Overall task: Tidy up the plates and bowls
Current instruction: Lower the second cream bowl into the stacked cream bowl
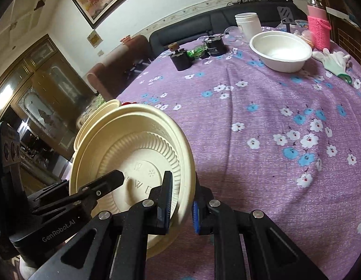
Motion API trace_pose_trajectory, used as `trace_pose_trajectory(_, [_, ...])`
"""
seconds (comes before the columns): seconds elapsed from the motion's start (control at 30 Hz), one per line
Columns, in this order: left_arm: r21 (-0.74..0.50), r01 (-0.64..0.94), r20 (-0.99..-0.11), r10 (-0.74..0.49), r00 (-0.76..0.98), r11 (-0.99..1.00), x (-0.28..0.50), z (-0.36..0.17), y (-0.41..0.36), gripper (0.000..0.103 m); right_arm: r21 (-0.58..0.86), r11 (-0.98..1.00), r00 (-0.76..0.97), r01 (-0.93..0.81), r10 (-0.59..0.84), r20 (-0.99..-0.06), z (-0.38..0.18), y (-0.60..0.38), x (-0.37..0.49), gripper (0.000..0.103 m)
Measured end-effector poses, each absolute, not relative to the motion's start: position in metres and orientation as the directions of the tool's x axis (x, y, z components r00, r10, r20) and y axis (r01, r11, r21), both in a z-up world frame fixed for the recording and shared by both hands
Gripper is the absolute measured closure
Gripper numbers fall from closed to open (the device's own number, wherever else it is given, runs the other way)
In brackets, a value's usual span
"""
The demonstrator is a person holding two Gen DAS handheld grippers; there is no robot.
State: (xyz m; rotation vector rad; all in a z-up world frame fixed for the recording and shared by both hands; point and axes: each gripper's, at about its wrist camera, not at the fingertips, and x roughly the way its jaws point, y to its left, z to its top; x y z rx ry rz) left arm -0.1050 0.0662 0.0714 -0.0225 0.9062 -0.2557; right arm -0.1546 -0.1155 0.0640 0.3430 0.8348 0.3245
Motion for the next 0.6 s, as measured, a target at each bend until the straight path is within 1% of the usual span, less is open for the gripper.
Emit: trace_pose_trajectory(0.6, [-0.148, 0.167, -0.749, -0.221, 0.624, 0.975, -0.112, 0.077, 0.098, 0.07, 0.399, 0.899, 0.627, -0.183, 0.419, -0.656, 0.07, -0.085, -0.146, 0.087])
